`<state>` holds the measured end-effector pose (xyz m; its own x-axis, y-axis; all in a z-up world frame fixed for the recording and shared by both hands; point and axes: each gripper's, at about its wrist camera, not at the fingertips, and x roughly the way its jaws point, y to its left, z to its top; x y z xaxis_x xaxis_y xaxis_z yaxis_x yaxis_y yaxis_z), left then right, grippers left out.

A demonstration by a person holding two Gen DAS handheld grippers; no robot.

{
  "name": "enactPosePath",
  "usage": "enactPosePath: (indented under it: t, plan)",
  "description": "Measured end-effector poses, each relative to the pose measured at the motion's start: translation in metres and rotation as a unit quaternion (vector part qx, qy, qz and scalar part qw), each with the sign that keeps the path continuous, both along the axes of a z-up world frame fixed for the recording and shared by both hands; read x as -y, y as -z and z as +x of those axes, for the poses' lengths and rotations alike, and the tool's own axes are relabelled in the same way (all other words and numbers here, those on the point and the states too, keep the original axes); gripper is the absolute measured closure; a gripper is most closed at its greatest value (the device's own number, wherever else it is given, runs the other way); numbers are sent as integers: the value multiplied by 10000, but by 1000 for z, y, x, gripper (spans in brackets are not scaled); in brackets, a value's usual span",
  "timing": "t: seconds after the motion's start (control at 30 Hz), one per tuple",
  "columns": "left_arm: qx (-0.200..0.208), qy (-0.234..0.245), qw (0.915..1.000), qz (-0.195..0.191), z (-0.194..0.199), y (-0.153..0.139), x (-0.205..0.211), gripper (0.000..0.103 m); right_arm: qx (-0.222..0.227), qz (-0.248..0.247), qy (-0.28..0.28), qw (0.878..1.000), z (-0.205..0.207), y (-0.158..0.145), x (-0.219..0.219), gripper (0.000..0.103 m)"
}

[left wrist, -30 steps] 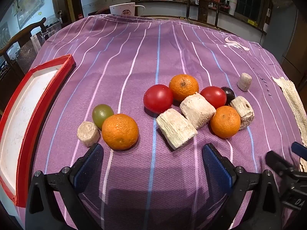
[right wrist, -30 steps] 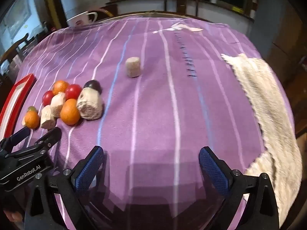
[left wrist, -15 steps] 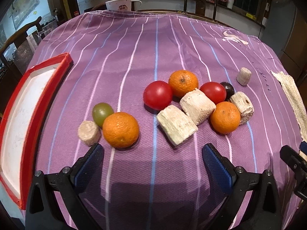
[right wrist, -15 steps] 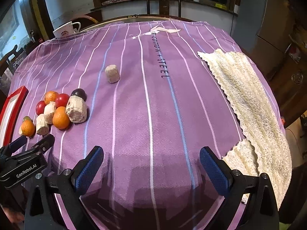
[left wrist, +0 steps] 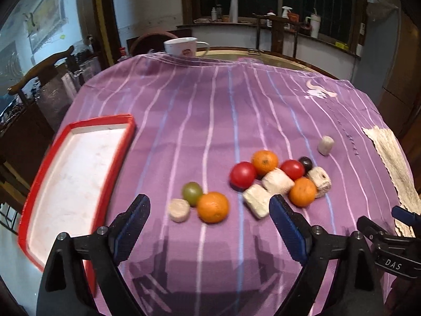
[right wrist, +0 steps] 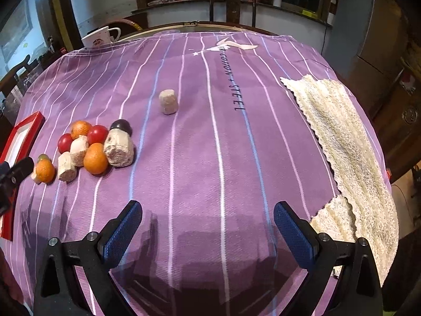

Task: Organize fruits
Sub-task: 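Move both tools toward the cluster of fruit and cork pieces, then grasp the round beige cork piece with the left tool while the right tool grasps the rough white block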

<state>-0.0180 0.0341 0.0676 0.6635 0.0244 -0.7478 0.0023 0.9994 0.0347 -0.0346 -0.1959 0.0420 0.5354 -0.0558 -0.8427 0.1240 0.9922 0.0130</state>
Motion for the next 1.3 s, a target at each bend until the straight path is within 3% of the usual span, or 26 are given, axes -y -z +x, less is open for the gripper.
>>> enactPosePath:
  t: [0.17,0.23,0.5,0.67,0.8,1.03,1.3]
  plan:
    - [-220,-133,9997,60,7,0,-15,11,-13,-22,-80,10000,0,0,-2,2]
    - [-310,-65,9995,-79,7,1,-18,11,-6,-11,-86,10000,0,-1,-3,2]
    - [-140,290,9992,-228,-3,-10,-16,8,20,91,-144,9999,0,-3,-8,4]
    - [-292,-48,9987,-408,-2,-7,-49,8,64,231,-107,9997,0,-5,-11,7]
    - [-477,-329,9970,-511,-4,-2,-81,8,6,374,-253,9990,2,-3,-19,18]
    - [-721,-75,9953,-639,-8,7,-90,29,22,354,-490,9982,6,-4,-38,23]
    - [-844,408,9945,-476,-1,14,-69,30,-76,401,-502,9979,10,1,-42,24]
